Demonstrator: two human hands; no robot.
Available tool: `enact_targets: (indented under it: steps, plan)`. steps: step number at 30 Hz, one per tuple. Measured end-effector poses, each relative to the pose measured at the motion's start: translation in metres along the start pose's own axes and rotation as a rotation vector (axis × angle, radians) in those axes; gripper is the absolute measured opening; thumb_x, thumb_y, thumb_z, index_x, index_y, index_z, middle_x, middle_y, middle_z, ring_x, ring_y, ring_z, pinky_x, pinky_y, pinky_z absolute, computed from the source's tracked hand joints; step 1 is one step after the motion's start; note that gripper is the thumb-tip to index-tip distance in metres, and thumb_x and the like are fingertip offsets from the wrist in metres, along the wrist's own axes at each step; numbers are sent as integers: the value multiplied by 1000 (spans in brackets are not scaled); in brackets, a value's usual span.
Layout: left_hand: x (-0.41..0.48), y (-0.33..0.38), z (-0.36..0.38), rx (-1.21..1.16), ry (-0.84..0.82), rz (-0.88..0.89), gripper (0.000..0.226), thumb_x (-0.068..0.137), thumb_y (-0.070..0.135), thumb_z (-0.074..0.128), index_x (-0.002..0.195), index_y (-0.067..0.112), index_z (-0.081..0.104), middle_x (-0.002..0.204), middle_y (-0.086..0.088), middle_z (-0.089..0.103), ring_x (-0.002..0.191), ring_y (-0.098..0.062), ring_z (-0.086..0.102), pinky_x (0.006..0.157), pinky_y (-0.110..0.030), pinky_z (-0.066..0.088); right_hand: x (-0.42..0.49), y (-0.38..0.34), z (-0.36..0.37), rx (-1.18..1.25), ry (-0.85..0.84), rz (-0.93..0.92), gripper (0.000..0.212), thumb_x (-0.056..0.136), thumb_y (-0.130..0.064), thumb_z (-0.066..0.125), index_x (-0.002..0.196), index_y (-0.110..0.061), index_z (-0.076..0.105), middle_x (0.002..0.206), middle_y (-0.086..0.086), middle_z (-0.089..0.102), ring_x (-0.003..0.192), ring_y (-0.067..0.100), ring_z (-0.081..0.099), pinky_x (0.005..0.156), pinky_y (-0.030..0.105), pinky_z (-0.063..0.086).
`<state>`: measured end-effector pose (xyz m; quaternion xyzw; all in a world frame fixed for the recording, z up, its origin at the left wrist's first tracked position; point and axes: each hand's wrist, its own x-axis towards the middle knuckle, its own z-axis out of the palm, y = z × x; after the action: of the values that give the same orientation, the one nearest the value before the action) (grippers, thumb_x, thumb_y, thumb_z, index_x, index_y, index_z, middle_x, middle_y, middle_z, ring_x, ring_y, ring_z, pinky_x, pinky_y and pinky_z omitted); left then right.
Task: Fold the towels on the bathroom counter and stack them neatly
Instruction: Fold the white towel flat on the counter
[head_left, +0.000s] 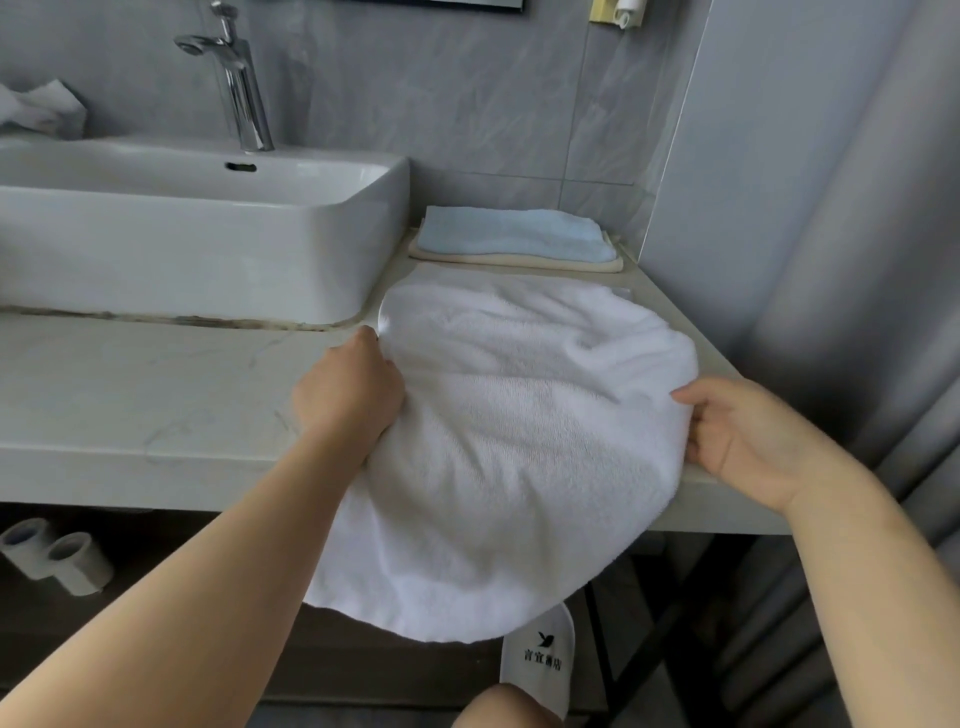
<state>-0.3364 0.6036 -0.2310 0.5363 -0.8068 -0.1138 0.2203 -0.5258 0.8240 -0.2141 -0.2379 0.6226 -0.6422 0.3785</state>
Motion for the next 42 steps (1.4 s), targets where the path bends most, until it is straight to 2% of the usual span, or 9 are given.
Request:
enact_targets:
  steps: [4, 8, 13, 18, 24, 27, 34, 37, 42]
  plan:
    - [-4, 0, -4, -18, -3, -15, 7, 90, 16, 35, 90, 13, 42, 89, -9, 54, 79, -30, 47, 67, -33, 33, 4, -1, 6, -86, 7, -49, 24, 93, -6, 48, 113, -9, 62, 105, 5, 71, 90, 16, 68, 74, 28, 55]
    - [-7, 2, -10, -150, -9, -39, 33, 95, 28, 39, 123, 12, 37, 121, -17, 54, 104, -38, 52, 74, -36, 36, 8, 1, 12, -34, 103, -101, 18, 94, -16, 53, 107, -24, 62, 101, -2, 70, 91, 14, 66, 73, 30, 50]
    - [-36, 36, -12, 71, 131, 410, 56, 97, 41, 35, 148, 26, 16, 157, 0, 10, 143, -27, 11, 111, -44, 19, 9, 1, 25, -204, 213, -126, 9, 90, -16, 60, 90, -24, 64, 92, -1, 69, 84, 18, 66, 69, 32, 53]
    - [-64, 53, 20, 238, -396, 534, 58, 93, 62, 11, 147, 42, 6, 158, 8, 2, 145, -26, -3, 115, -50, 3, 6, 0, 25, -162, 231, -121, 14, 91, -13, 56, 89, -25, 63, 92, -2, 68, 85, 17, 65, 78, 35, 52]
    - [-61, 55, 21, 285, -417, 510, 60, 91, 65, 8, 146, 44, 2, 158, 10, -3, 145, -26, -7, 115, -52, -1, -13, 0, 3, 72, 121, -36, 17, 91, -17, 53, 100, -15, 66, 100, 1, 72, 89, 17, 67, 72, 31, 50]
    - [-61, 54, 20, 279, -412, 509, 59, 91, 65, 9, 146, 44, 2, 158, 10, -2, 145, -26, -7, 115, -51, -1, -21, -4, -9, -122, -38, 35, 26, 75, -22, 60, 96, -11, 69, 93, 3, 74, 81, 16, 70, 67, 30, 52]
    - [-61, 55, 21, 279, -405, 497, 60, 91, 65, 9, 146, 44, 2, 158, 10, -2, 145, -26, -6, 115, -51, -1, -38, -10, -33, -635, 61, 91, 51, 43, -46, 88, 73, -8, 72, 72, 2, 65, 70, 14, 51, 59, 24, 34]
    - [-60, 56, 21, 279, -401, 491, 60, 91, 65, 10, 146, 44, 2, 158, 11, -2, 145, -25, -6, 115, -51, -1, -43, -5, -37, -600, 100, 56, 16, 75, -24, 75, 66, -14, 67, 63, -5, 63, 66, 14, 47, 56, 25, 30]
    - [-62, 54, 20, 279, -388, 527, 59, 91, 64, 10, 147, 44, 4, 158, 10, 1, 146, -25, -4, 115, -50, 2, -33, 5, -29, -684, 404, -44, 18, 88, -21, 62, 89, -4, 57, 82, 7, 59, 68, 21, 50, 58, 28, 36]
